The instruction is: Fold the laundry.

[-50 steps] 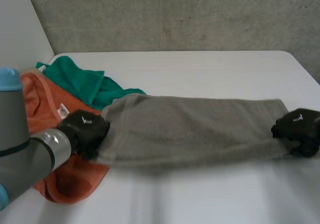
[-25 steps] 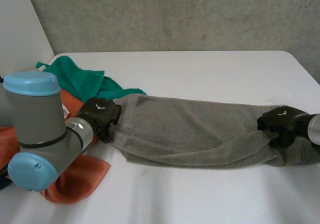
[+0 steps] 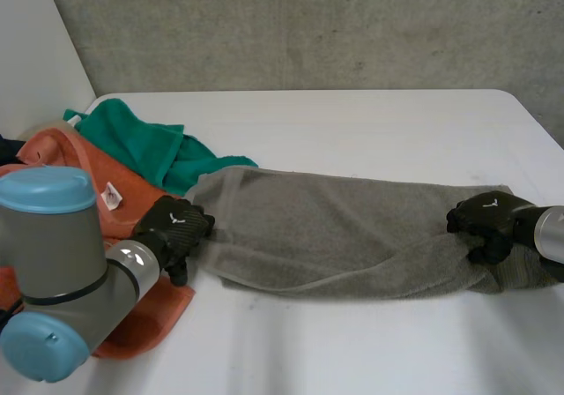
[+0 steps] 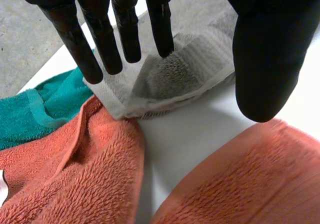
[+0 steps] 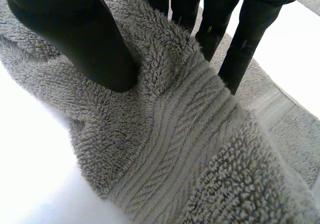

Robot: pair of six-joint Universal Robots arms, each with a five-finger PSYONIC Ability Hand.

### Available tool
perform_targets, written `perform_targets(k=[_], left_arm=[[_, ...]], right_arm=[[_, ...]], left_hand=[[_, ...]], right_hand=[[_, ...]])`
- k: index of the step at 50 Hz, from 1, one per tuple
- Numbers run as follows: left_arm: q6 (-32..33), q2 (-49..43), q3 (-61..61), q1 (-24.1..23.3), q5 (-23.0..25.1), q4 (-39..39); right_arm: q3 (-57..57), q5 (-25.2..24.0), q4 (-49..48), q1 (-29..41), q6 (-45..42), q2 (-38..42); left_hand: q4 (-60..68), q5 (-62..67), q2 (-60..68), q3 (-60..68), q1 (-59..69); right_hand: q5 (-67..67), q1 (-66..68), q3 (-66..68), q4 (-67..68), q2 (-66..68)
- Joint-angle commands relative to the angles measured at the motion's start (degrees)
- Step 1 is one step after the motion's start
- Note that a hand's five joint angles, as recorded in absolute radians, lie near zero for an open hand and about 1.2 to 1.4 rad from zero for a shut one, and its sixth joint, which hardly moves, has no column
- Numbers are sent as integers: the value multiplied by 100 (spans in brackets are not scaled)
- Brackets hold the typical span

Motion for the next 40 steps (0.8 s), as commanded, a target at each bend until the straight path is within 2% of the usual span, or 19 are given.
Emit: perform_targets(k=[1, 2, 4, 6, 7, 10, 17, 22, 25, 28, 32, 35, 36, 40], left_arm=[[220, -493, 228, -6, -33, 456], [202, -520, 237, -6, -24, 527], [132, -573, 263, -41, 2, 720], [70, -564, 290, -77, 28, 817], [-8, -512, 325, -120, 20, 870], [-131, -319, 343, -182, -15, 809], [-624, 1016, 483, -200, -287, 36], [-809, 2053, 1070, -191, -577, -884], [-774, 2204, 1431, -191, -639, -1518], [-765, 2074, 2072, -182, -675, -2676], [-782, 1531, 2503, -226, -692, -3400], [-791, 1046, 2680, -261, -701, -3393], [-774, 549, 2898, -279, -727, -3280], [-808, -288, 3451, -288, -859, -2789]], right_arm=[[104, -32, -71, -33, 3, 31], [112, -32, -80, -33, 3, 23], [139, -32, -124, -59, 11, 14], [156, -41, -150, -68, 20, -4], [148, -41, -150, -77, 38, -21], [130, -41, -133, -86, 38, -100], [-265, 46, 271, -165, -50, -952], [-897, 266, 1113, -498, -356, -1865], [-1065, 258, 1396, -595, -647, -2165], [-1127, 135, 1458, -622, -1112, -2377], [-943, 47, 1397, -473, -1219, -2167], [-898, 55, 1283, -350, -1307, -1833], [-933, 55, 1117, -271, -1359, -1580], [-1354, 239, 414, 1, -1203, -762]], left_hand=[[1096, 1115, 1013, 1008, 1017], [1298, 1317, 1215, 1210, 1219], [2623, 2642, 2540, 2535, 2543], [4185, 4204, 4102, 4097, 4106], [5357, 5376, 5274, 5269, 5278], [5369, 5388, 5286, 5281, 5289], [5369, 5388, 5286, 5281, 5289], [5369, 5388, 5286, 5281, 5289], [5369, 5388, 5286, 5281, 5289], [5369, 5388, 5286, 5281, 5289], [5369, 5388, 5286, 5281, 5289], [5369, 5388, 5286, 5281, 5289], [5369, 5388, 5286, 5281, 5289], [5369, 5388, 5286, 5281, 5289]], right_hand=[[1230, 1594, 1152, 1112, 1216], [1230, 1594, 1152, 1112, 1216], [1230, 1594, 1152, 1112, 1216], [1230, 1594, 1152, 1112, 1216], [1230, 1594, 1152, 1112, 1216], [1230, 1594, 1152, 1112, 1216], [1230, 1594, 1152, 1112, 1216], [1230, 1594, 1152, 1112, 1216], [1230, 1594, 1152, 1112, 1216], [1230, 1594, 1152, 1112, 1216], [1230, 1594, 1152, 1112, 1216], [1230, 1594, 1152, 1112, 1216], [1230, 1594, 1152, 1112, 1216], [1230, 1594, 1152, 1112, 1216]])
